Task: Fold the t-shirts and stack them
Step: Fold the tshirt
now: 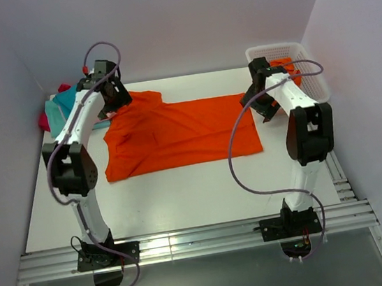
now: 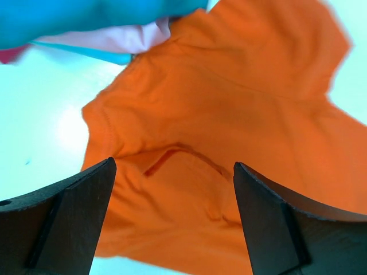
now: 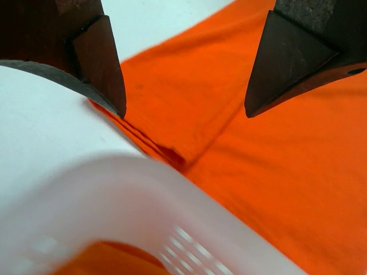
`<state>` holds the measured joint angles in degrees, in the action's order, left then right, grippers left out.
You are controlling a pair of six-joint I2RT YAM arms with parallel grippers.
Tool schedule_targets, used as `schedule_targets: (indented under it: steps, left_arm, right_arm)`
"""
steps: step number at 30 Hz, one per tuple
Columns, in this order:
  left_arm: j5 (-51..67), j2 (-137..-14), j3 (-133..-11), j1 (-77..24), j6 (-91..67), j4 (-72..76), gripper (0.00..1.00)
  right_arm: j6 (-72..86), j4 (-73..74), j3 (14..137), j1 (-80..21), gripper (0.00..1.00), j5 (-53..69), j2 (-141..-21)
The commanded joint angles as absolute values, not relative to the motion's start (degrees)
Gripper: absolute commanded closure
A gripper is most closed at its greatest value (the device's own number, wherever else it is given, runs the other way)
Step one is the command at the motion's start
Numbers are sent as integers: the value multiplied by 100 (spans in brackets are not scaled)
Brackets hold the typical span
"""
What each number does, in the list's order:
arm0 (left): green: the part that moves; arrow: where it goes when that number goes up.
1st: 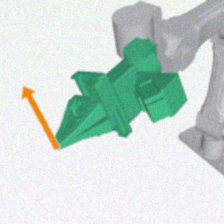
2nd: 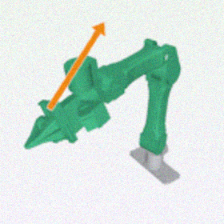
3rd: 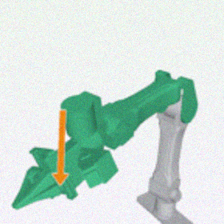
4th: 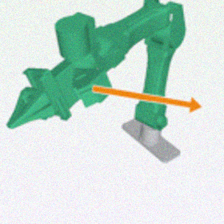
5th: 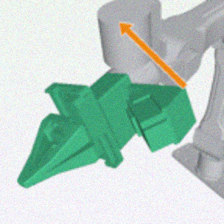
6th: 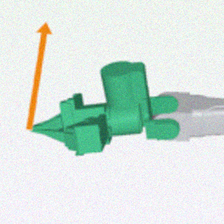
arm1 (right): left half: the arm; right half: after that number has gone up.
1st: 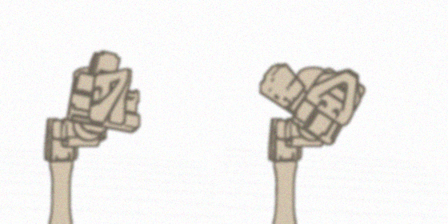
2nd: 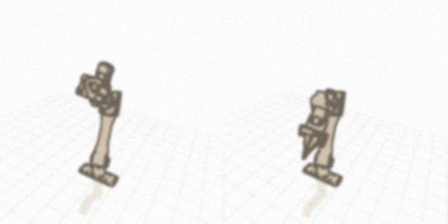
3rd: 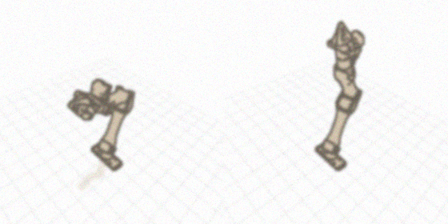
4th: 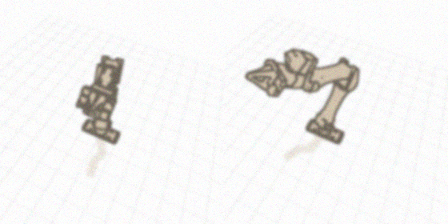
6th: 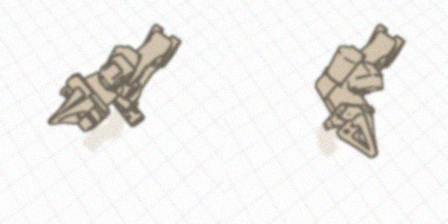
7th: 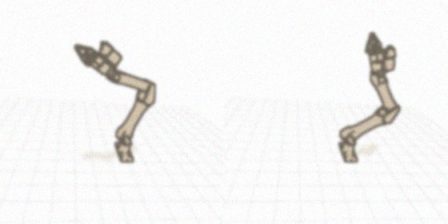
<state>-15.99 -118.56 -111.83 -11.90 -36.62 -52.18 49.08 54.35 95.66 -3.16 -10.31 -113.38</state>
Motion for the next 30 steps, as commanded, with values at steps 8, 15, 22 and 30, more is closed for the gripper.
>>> schedule_targets:
  steps: [8, 15, 22, 30]
  left_arm:
    - [-1574, -9327, -8054, -1187, -4376, -5318, 15]
    - [-1187, -8430, -6241, -1195, -5080, -4922, 17]
    - [-1257, -8508, -5985, -1195, -5264, -4834, 18]
    - [-1432, -8622, -6275, -1187, -5080, -4992, 19]
  right_arm:
    - [4843, 4843, 6682, -290, 9, -660, -8817]
    - [4738, 4430, 5740, -299, 9, -518, -8420]
    - [4772, 4035, 5712, -299, 10, -580, -8919]
    - [4807, 3797, 6134, -290, 26, -826, -9913]
